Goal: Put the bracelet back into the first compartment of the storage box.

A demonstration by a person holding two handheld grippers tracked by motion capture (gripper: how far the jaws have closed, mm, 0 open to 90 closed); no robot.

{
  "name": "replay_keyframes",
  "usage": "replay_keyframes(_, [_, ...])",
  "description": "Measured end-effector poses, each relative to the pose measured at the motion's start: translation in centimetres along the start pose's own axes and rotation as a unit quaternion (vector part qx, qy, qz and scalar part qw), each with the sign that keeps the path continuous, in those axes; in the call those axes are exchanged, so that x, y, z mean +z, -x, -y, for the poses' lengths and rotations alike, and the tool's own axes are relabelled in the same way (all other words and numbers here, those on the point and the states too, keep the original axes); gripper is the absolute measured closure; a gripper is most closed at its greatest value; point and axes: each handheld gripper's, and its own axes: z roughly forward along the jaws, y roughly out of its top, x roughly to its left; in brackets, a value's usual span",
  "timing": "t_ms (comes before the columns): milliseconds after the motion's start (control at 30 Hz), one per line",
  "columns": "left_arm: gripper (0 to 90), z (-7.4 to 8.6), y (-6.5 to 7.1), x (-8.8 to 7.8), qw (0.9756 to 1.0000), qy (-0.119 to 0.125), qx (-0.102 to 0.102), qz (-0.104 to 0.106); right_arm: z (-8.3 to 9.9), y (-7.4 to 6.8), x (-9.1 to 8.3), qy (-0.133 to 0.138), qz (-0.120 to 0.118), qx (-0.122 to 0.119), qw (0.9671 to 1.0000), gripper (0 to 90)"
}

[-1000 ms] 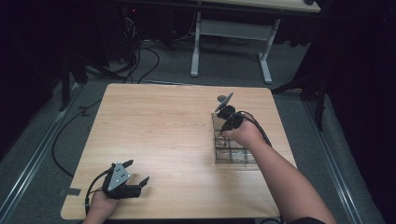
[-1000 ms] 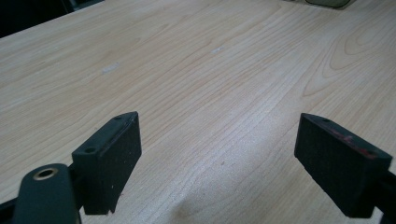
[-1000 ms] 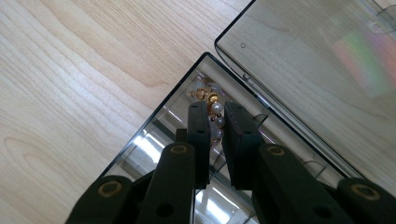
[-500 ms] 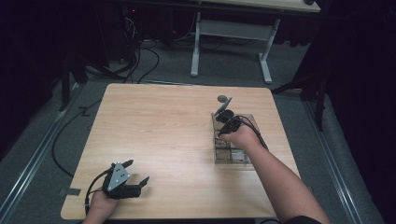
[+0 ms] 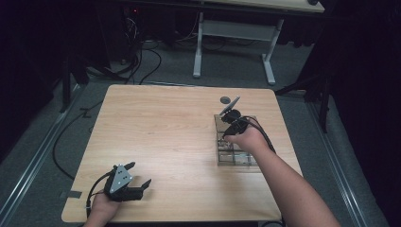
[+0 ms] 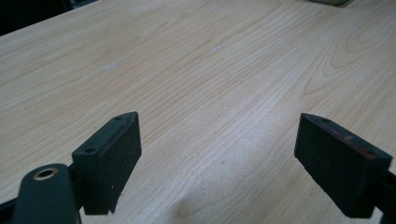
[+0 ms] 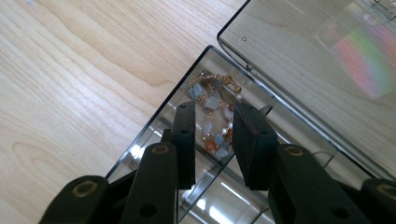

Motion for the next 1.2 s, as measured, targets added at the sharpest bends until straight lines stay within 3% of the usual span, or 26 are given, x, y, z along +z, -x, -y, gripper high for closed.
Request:
replay_keyframes(367, [15.4,0.0,0.0,0.0,1.0000,0.000,0.000,0.001,2.1,-1.5,-1.3,0.003,-0.002,0.002,1.0000,69.0])
replay_keyframes(467, [15.4,0.0,0.0,0.0,1.0000,0.000,0.000,0.001,3.0,-1.9,-1.6,0.003,-0.007,0.012,0.9999,68.8])
replay_keyframes(767, [15.4,0.0,0.0,0.0,1.0000,0.000,0.000,0.000,5.8,-3.6,-2.0,0.017,-0.016,0.009,0.9997,69.7])
replay_keyframes(1200, [15.4,0.0,0.0,0.0,1.0000,-0.001,0.000,-0.001,9.5,-5.1,-1.4,0.026,-0.019,0.009,0.9994,69.5])
